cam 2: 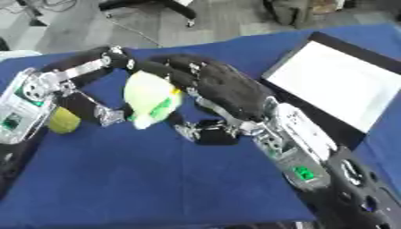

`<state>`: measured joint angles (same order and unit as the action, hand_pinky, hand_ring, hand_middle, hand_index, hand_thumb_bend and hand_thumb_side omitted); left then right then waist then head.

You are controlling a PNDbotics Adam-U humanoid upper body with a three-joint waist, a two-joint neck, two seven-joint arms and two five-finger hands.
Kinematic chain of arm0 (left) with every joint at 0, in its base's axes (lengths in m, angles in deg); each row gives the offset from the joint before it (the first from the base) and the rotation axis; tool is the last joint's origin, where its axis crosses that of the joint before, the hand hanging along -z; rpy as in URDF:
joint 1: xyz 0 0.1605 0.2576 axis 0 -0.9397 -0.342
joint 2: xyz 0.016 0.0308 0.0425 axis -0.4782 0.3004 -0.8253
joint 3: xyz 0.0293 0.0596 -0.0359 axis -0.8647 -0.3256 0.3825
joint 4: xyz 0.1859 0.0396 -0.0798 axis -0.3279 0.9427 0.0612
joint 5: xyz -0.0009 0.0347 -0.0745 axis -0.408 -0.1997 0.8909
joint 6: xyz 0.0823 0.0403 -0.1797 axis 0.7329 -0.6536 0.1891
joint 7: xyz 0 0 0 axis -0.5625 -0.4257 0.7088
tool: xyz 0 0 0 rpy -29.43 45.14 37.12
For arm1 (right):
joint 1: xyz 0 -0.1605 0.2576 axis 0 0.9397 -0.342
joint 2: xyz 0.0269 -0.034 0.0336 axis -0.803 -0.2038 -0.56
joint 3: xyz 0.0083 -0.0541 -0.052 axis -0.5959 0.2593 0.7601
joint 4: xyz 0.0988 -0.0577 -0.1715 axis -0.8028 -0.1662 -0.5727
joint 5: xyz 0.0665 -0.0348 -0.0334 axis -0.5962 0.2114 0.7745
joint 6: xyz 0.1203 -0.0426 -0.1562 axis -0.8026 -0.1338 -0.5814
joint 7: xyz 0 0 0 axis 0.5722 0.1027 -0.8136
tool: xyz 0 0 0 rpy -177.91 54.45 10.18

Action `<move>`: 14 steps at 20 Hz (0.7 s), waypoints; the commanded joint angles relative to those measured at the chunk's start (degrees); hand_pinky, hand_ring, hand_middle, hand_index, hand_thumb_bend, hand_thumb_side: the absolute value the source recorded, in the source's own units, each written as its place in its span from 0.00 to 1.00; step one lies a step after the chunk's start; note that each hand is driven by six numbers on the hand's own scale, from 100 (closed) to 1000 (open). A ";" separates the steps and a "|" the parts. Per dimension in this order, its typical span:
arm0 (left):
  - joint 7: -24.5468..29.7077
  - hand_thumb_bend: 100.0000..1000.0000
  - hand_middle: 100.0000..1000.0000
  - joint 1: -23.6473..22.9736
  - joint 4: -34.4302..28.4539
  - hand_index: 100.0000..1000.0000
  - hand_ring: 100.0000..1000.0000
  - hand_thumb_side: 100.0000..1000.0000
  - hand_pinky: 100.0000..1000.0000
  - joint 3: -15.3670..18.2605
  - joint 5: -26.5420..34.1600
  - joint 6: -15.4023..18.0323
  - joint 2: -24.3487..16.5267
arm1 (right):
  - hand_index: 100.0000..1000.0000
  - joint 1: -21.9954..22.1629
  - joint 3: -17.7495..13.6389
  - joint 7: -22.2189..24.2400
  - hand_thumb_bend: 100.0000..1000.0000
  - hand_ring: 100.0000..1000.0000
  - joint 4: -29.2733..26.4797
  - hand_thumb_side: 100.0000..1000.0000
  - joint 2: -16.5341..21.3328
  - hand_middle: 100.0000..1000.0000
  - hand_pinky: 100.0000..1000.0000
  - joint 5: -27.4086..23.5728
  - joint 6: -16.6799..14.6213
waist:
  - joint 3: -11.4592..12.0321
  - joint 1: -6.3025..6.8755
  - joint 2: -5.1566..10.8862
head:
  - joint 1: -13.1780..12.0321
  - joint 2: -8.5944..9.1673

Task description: Pick up the objects with one hand, pass them to the other hand, and then place them into the box on the other side of the table.

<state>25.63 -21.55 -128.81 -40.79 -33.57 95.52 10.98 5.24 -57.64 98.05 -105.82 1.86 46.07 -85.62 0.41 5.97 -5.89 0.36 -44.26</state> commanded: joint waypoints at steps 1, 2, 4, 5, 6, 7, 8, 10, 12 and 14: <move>4.84 0.00 0.21 1.73 -2.35 0.36 0.23 0.18 0.52 -0.43 1.71 3.65 0.44 | 0.96 -0.96 0.13 -0.44 0.00 0.91 0.39 0.00 -0.16 0.88 0.79 0.36 0.11 | -0.03 -0.16 0.53 | -0.03 0.15; 5.21 0.00 0.21 1.75 -2.56 0.37 0.24 0.18 0.53 -0.51 1.99 3.55 0.44 | 0.92 -0.95 0.14 -0.64 0.00 0.90 0.48 0.00 -0.21 0.87 0.78 0.33 0.15 | -0.06 -0.14 0.50 | -0.04 0.15; 5.81 0.00 0.22 1.79 -2.84 0.38 0.25 0.18 0.53 -0.60 2.34 3.39 0.37 | 0.80 -0.90 0.01 -1.69 0.00 0.87 0.50 0.00 -0.31 0.82 0.76 0.15 0.30 | -0.12 -0.08 0.45 | -0.06 0.15; 6.02 0.00 0.24 1.80 -2.87 0.39 0.26 0.17 0.53 -0.59 2.40 3.32 0.34 | 0.69 -0.86 -0.04 -2.43 0.00 0.83 0.55 0.00 -0.34 0.77 0.74 0.00 0.43 | -0.15 -0.06 0.44 | -0.08 0.15; 6.19 0.00 0.24 1.83 -2.79 0.40 0.26 0.17 0.54 -0.58 2.32 3.27 0.30 | 0.62 -0.79 -0.16 -3.29 0.00 0.81 0.52 0.00 -0.40 0.74 0.73 -0.26 0.58 | -0.21 -0.04 0.42 | -0.13 0.15; 6.36 0.00 0.25 1.84 -2.67 0.40 0.26 0.17 0.54 -0.57 2.16 3.25 0.25 | 0.57 -0.76 -0.21 -4.21 0.00 0.80 0.48 0.00 -0.41 0.72 0.73 -0.45 0.63 | -0.25 -0.04 0.41 | -0.15 0.15; 6.51 0.00 0.25 1.84 -2.50 0.41 0.27 0.17 0.54 -0.56 1.94 3.26 0.23 | 0.51 -0.75 -0.22 -5.14 0.00 0.77 0.42 0.00 -0.40 0.70 0.72 -0.56 0.60 | -0.29 -0.04 0.40 | -0.16 0.15; 6.65 0.00 0.25 1.79 -2.03 0.41 0.27 0.17 0.54 -0.48 1.47 3.34 0.23 | 0.45 -0.71 -0.24 -7.00 0.00 0.74 0.35 0.00 -0.40 0.67 0.71 -0.67 0.42 | -0.34 -0.03 0.39 | -0.21 0.15; 6.67 0.00 0.26 1.75 -1.45 0.42 0.28 0.17 0.54 -0.39 0.87 3.46 0.19 | 0.39 -0.64 -0.36 -8.83 0.00 0.71 0.25 0.00 -0.43 0.63 0.69 -1.04 0.35 | -0.40 -0.03 0.37 | -0.27 0.15; 6.61 0.00 0.27 1.69 -0.77 0.43 0.29 0.17 0.55 -0.32 0.12 3.64 0.15 | 0.36 -0.56 -0.59 -10.80 0.00 0.69 0.09 0.00 -0.46 0.61 0.68 -1.92 0.49 | -0.48 -0.03 0.34 | -0.33 0.15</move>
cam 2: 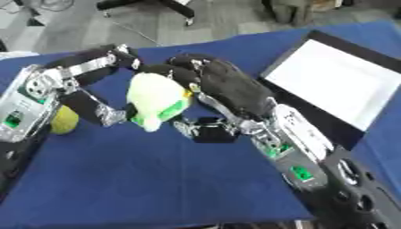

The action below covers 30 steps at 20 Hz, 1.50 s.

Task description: Pick up the objects with one hand, pass them to the other hand, and then place them into the box on the other side of the table.

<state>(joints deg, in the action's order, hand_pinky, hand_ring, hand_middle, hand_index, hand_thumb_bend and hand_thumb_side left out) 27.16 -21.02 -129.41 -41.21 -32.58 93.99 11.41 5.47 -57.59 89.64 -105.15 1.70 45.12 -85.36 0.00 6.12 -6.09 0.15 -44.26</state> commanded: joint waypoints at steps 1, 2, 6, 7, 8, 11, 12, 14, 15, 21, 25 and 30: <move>5.07 0.00 0.28 1.12 0.20 0.44 0.30 0.17 0.55 0.13 -1.26 5.26 -0.28 | 0.35 -0.75 -0.74 -3.44 0.00 0.68 -0.70 0.00 -0.29 0.60 0.67 -1.46 0.33 | -0.10 -0.19 0.52 | -0.15 0.15; 5.08 0.00 0.29 1.10 0.58 0.45 0.30 0.17 0.55 0.17 -1.61 5.36 -0.25 | 0.34 -0.73 -0.75 -4.44 0.00 0.68 -0.74 0.00 -0.25 0.60 0.67 -1.81 0.36 | -0.13 -0.19 0.51 | -0.17 0.15; 5.21 0.00 0.33 1.06 2.51 0.48 0.33 0.16 0.56 0.39 -2.98 5.69 0.00 | 0.26 -0.66 -0.50 -7.35 0.00 0.67 -0.41 0.10 -0.23 0.59 0.66 -2.36 0.10 | -0.24 -0.20 0.45 | -0.22 0.15; 5.23 0.00 0.33 1.06 2.87 0.48 0.33 0.16 0.56 0.43 -3.19 5.82 0.06 | 0.26 -0.65 -0.44 -7.68 0.00 0.67 -0.28 0.10 -0.24 0.59 0.66 -2.38 0.03 | -0.26 -0.20 0.44 | -0.22 0.15; 5.30 0.00 0.37 1.01 3.38 0.52 0.35 0.16 0.57 0.50 -3.34 5.79 0.13 | 0.24 -0.62 -0.43 -8.01 0.00 0.67 -0.15 0.16 -0.28 0.58 0.66 -2.44 0.02 | -0.31 -0.20 0.43 | -0.09 0.15; 5.70 0.00 0.40 1.03 4.40 0.55 0.37 0.16 0.58 0.77 -3.11 5.74 0.35 | 0.24 -0.51 -0.29 -8.70 0.00 0.66 0.44 0.23 -0.30 0.57 0.65 -2.77 -0.02 | -0.37 -0.20 0.41 | 0.01 0.15; 5.84 0.00 0.41 1.08 4.54 0.56 0.38 0.16 0.59 0.88 -2.89 5.74 0.40 | 0.23 -0.49 -0.20 -8.77 0.00 0.66 0.69 0.22 -0.30 0.57 0.65 -2.90 -0.10 | -0.38 -0.20 0.41 | 0.04 0.15; 6.08 0.00 0.41 1.21 4.68 0.57 0.38 0.17 0.59 1.12 -2.38 5.66 0.50 | 0.23 -0.47 -0.08 -8.77 0.00 0.66 1.10 0.22 -0.31 0.57 0.65 -3.09 -0.35 | -0.38 -0.20 0.42 | 0.08 0.15; 6.18 0.00 0.42 1.30 4.73 0.58 0.39 0.17 0.59 1.23 -2.14 5.58 0.57 | 0.23 -0.45 -0.05 -8.76 0.00 0.66 1.27 0.21 -0.33 0.56 0.65 -3.16 -0.46 | -0.38 -0.21 0.43 | 0.09 0.15; 6.19 0.00 0.44 1.77 4.75 0.60 0.40 0.34 0.60 1.87 -0.83 5.01 0.94 | 0.22 -0.34 0.00 -8.66 0.00 0.66 2.02 0.20 -0.33 0.56 0.65 -3.32 -0.85 | -0.44 -0.24 0.44 | 0.10 0.15; 5.88 0.00 0.45 2.12 4.55 0.61 0.41 0.41 0.61 2.46 0.00 4.72 0.87 | 0.22 -0.28 0.08 -8.40 0.00 0.66 2.22 0.20 -0.25 0.56 0.65 -3.70 -1.11 | -0.49 -0.23 0.43 | 0.05 0.15; 5.41 0.00 0.46 2.64 4.46 0.63 0.42 0.44 0.61 3.62 0.75 4.35 0.50 | 0.21 -0.22 0.12 -7.84 0.00 0.66 2.17 0.20 -0.10 0.56 0.66 -4.14 -1.49 | -0.52 -0.21 0.45 | 0.01 0.15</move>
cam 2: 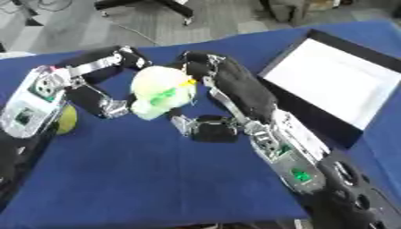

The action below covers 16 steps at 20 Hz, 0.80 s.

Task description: Pick up the objects with one hand, pass them to the other hand, and then place them into the box on the other side of the table.

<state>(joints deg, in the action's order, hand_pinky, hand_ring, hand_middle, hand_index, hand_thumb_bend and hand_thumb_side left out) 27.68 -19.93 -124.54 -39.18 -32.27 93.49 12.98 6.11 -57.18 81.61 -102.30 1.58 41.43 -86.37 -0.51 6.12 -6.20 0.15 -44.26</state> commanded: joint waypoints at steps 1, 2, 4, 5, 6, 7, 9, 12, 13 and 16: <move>4.78 0.00 0.47 1.69 -0.39 0.63 0.43 0.44 0.62 1.86 0.52 4.79 -1.16 | 0.21 -0.85 -0.31 0.25 0.00 0.66 -0.71 0.20 0.04 0.55 0.66 -0.50 -0.53 | -0.03 -0.21 0.55 | 0.00 0.15; 4.71 0.00 0.47 1.81 -0.37 0.64 0.43 0.44 0.62 2.10 0.62 4.77 -1.24 | 0.21 -0.83 -0.34 0.26 0.00 0.66 -0.74 0.20 0.06 0.55 0.65 -0.56 -0.54 | -0.04 -0.20 0.56 | -0.02 0.15; 4.72 0.00 0.48 1.93 -0.32 0.64 0.43 0.45 0.63 2.56 0.67 4.81 -1.39 | 0.22 -0.79 -0.41 0.19 0.00 0.66 -0.75 0.20 0.10 0.55 0.65 -0.63 -0.54 | -0.06 -0.21 0.56 | 0.01 0.15; 4.74 0.00 0.48 1.94 -0.23 0.64 0.44 0.45 0.63 2.76 0.77 4.77 -1.44 | 0.22 -0.78 -0.44 0.13 0.00 0.66 -0.75 0.20 0.12 0.56 0.65 -0.65 -0.55 | -0.06 -0.21 0.56 | 0.02 0.15; 4.79 0.00 0.48 1.91 -0.15 0.64 0.44 0.46 0.63 2.96 0.89 4.73 -1.49 | 0.22 -0.78 -0.47 0.06 0.00 0.66 -0.71 0.21 0.11 0.55 0.65 -0.66 -0.55 | -0.06 -0.21 0.56 | 0.03 0.15; 4.84 0.00 0.48 1.86 -0.06 0.64 0.44 0.46 0.63 3.15 1.01 4.67 -1.54 | 0.22 -0.79 -0.49 -0.01 0.00 0.66 -0.64 0.21 0.09 0.55 0.65 -0.66 -0.54 | -0.06 -0.22 0.55 | 0.05 0.15; 4.98 0.00 0.48 1.76 0.10 0.65 0.44 0.46 0.63 3.41 1.22 4.56 -1.63 | 0.22 -0.80 -0.51 -0.17 0.00 0.66 -0.44 0.21 0.00 0.56 0.65 -0.64 -0.54 | -0.05 -0.22 0.54 | 0.11 0.15; 5.17 0.00 0.49 1.64 0.23 0.64 0.44 0.47 0.63 3.69 1.43 4.48 -1.72 | 0.22 -0.78 -0.55 -0.47 0.00 0.67 -0.09 0.21 -0.15 0.56 0.65 -0.67 -0.52 | -0.06 -0.24 0.54 | 0.17 0.15; 5.26 0.00 0.49 1.60 0.26 0.65 0.44 0.48 0.63 3.78 1.50 4.46 -1.75 | 0.22 -0.75 -0.59 -0.62 0.00 0.67 0.02 0.22 -0.21 0.56 0.65 -0.73 -0.50 | -0.06 -0.25 0.53 | 0.18 0.15; 5.84 0.00 0.50 1.43 0.34 0.65 0.45 0.50 0.64 3.91 1.54 4.48 -1.95 | 0.23 -0.56 -0.80 -1.22 0.00 0.67 0.33 0.23 -0.40 0.56 0.65 -0.94 -0.37 | -0.11 -0.25 0.50 | 0.19 0.15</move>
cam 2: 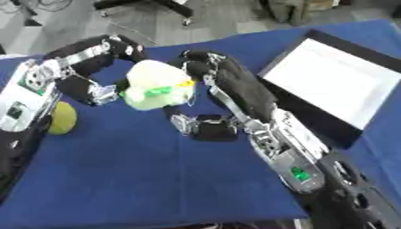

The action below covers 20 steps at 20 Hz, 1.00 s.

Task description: Pick up the objects with one hand, pass them to the other hand, and then place them into the box on the other side of the table.

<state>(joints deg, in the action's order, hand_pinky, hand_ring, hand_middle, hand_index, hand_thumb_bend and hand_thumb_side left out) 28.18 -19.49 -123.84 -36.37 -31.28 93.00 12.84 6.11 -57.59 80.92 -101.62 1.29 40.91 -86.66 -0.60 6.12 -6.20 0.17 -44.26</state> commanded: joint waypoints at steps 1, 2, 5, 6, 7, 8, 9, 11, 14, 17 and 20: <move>5.58 0.00 0.50 0.90 -0.32 0.65 0.45 0.51 0.64 1.11 0.51 5.02 -1.88 | 0.23 -0.50 -0.47 -0.75 0.00 0.67 -0.25 0.23 -0.18 0.56 0.65 -0.50 -0.04 | -0.02 -0.24 0.50 | 0.18 0.15; 5.80 0.00 0.50 0.82 -0.29 0.65 0.45 0.51 0.64 1.12 0.47 5.07 -1.94 | 0.23 -0.45 -0.51 -0.93 0.00 0.67 -0.18 0.24 -0.23 0.56 0.65 -0.57 -0.01 | -0.03 -0.24 0.49 | 0.19 0.15; 6.24 0.00 0.50 0.61 -0.14 0.65 0.45 0.52 0.64 1.17 0.37 5.18 -2.00 | 0.23 -0.33 -0.64 -1.39 0.00 0.67 -0.04 0.24 -0.39 0.56 0.65 -0.89 0.05 | -0.07 -0.23 0.47 | 0.21 0.15; 6.35 0.00 0.50 0.56 -0.09 0.65 0.45 0.52 0.64 1.19 0.35 5.21 -2.00 | 0.23 -0.27 -0.70 -1.52 0.00 0.68 -0.01 0.25 -0.44 0.56 0.65 -0.97 0.06 | -0.09 -0.23 0.46 | 0.21 0.15; 6.44 0.00 0.50 0.52 -0.06 0.66 0.45 0.52 0.64 1.21 0.33 5.24 -2.01 | 0.23 -0.19 -0.77 -1.63 0.00 0.68 0.02 0.25 -0.50 0.56 0.65 -1.00 0.06 | -0.11 -0.23 0.45 | 0.20 0.15; 6.53 0.00 0.50 0.47 -0.02 0.66 0.46 0.53 0.64 1.23 0.31 5.26 -2.03 | 0.23 -0.07 -0.89 -1.77 0.00 0.68 0.07 0.25 -0.60 0.56 0.65 -1.06 0.10 | -0.15 -0.23 0.45 | 0.18 0.15; 6.62 0.00 0.51 0.41 0.00 0.66 0.46 0.53 0.64 1.26 0.28 5.29 -2.05 | 0.23 0.05 -1.01 -1.94 0.00 0.68 0.12 0.26 -0.70 0.56 0.65 -1.10 0.13 | -0.18 -0.23 0.44 | 0.16 0.15; 6.69 0.00 0.51 0.27 0.08 0.66 0.46 0.53 0.64 1.43 0.24 5.33 -2.16 | 0.23 0.37 -1.36 -2.36 0.00 0.68 0.23 0.27 -1.00 0.56 0.65 -1.17 0.22 | -0.26 -0.23 0.42 | 0.14 0.15; 6.40 0.00 0.51 -0.07 0.22 0.66 0.46 0.53 0.64 1.94 0.23 5.28 -2.42 | 0.23 1.13 -2.27 -3.28 0.00 0.69 0.39 0.30 -1.57 0.56 0.65 -0.97 0.35 | -0.43 -0.23 0.39 | 0.11 0.15; 5.48 0.00 0.51 -0.57 0.14 0.66 0.46 0.52 0.64 2.98 0.54 5.05 -2.94 | 0.23 2.34 -4.44 -5.15 0.00 0.69 0.60 0.33 -1.95 0.56 0.65 -0.47 0.98 | -0.68 -0.19 0.39 | 0.05 0.15; 3.67 0.00 0.50 -1.59 -0.23 0.65 0.45 0.50 0.64 4.72 1.11 4.56 -4.02 | 0.23 3.64 -7.95 -7.59 0.00 0.69 0.45 0.35 -1.15 0.56 0.65 0.15 2.77 | -1.00 -0.13 0.44 | 0.25 0.15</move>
<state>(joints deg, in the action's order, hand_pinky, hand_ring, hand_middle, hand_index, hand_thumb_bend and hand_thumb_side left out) 28.08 -21.82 -123.16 -32.93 -30.77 93.09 10.74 10.37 -63.85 74.37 -100.56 -0.57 40.67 -84.42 -1.66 6.20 -6.42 0.26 -44.26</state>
